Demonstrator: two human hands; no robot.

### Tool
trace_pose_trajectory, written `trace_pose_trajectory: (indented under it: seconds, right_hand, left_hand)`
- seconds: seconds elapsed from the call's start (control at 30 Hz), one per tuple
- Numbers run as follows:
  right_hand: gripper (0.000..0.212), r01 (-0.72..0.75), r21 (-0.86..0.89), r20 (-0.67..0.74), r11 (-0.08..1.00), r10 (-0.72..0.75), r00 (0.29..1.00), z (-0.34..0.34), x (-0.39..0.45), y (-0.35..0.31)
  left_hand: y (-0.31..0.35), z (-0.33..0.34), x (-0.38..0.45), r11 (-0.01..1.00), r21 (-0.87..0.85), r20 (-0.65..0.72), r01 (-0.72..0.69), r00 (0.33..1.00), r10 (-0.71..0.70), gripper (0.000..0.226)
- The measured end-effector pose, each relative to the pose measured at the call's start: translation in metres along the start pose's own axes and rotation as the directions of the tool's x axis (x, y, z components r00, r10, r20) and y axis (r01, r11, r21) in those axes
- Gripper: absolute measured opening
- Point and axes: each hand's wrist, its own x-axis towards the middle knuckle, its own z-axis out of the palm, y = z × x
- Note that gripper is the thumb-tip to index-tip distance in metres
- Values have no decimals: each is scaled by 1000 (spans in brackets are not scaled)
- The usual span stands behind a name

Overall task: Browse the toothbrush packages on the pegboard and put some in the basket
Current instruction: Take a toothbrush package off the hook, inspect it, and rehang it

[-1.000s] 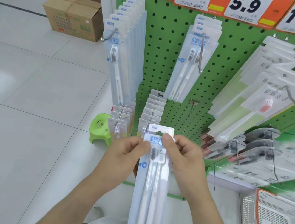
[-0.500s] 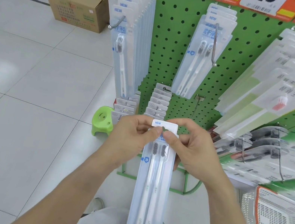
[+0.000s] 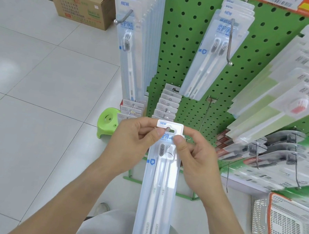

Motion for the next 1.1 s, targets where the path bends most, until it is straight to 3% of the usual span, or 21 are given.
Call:
trace_pose_trajectory:
  seconds: [0.23, 0.4, 0.5, 0.57, 0.7, 0.9, 1.1]
  right_hand:
    - [33, 55, -134, 73, 989, -45, 996, 1, -10, 0]
    - [49, -24, 34, 157, 999, 18, 987, 5, -9, 1]
    - [61, -92, 75, 197, 993, 76, 978, 1, -5, 4]
    - [59, -118, 132, 203, 984, 90, 975, -3, -6, 7]
    - [33, -173, 207, 159, 963, 142, 977, -9, -11, 11]
    - [53, -199, 108, 193, 974, 175, 965, -9, -13, 14]
    - [50, -224, 70, 118, 972, 215, 970, -7, -13, 21]
  left_hand:
    - [-1, -1, -12, 993, 100, 65, -62, 996, 56, 26]
    - [0, -15, -20, 1000, -9, 144, 9, 990, -7, 36]
    - [-1, -20, -25, 999, 30, 188, 27, 982, -32, 51]
    - [-3, -20, -29, 999, 42, 186, 31, 982, -38, 56]
    - [-4, -13, -36, 998, 35, 146, 48, 988, -52, 62]
    - [-14, -6, -39, 993, 46, 111, 113, 987, -117, 61]
    - [-25, -8, -48, 964, 143, 251, 222, 934, -252, 52]
